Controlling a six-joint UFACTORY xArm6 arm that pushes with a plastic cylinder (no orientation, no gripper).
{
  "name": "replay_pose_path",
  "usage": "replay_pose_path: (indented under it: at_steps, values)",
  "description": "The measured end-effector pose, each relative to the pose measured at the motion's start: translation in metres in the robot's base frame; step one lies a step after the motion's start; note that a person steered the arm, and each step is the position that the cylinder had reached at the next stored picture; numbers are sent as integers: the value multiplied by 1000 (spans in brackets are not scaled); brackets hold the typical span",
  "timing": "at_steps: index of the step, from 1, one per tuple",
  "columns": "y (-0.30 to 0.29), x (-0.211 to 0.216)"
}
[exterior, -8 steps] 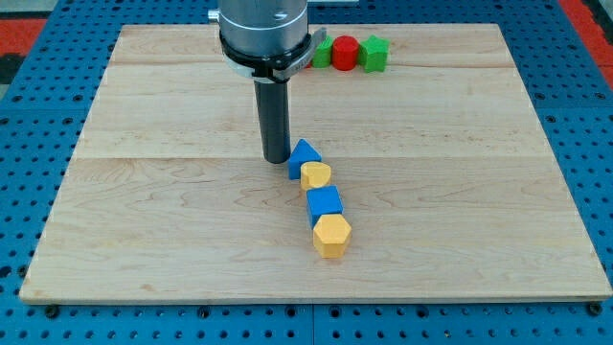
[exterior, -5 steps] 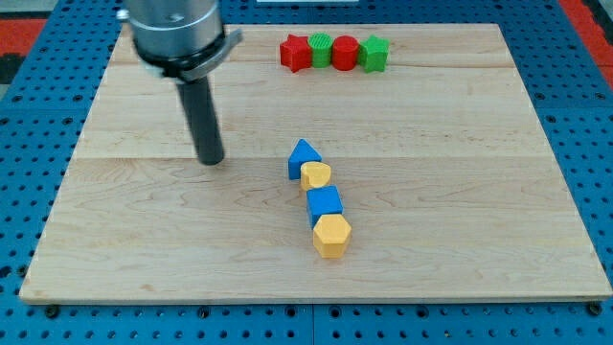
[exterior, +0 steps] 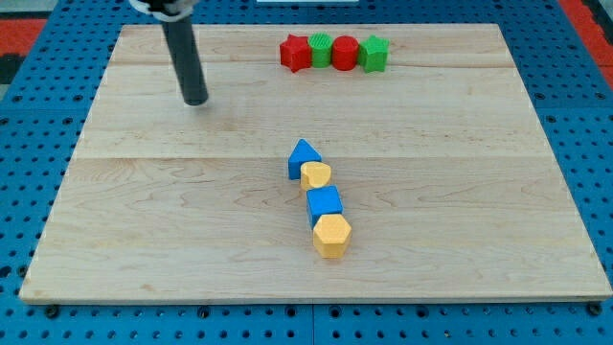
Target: Place the blue triangle to the bottom right of the blue cube
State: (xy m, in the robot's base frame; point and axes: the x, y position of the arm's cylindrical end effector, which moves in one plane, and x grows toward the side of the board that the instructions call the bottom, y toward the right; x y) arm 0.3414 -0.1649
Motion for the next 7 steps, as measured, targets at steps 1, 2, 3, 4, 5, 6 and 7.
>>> replay_pose_path:
  at_steps: [1, 2, 3, 4, 5, 6, 7]
  values:
    - [-10, 32]
    - [0, 76]
    - [55, 97]
    - [117, 108]
    - [180, 107]
    - [219, 106]
    - [204, 79]
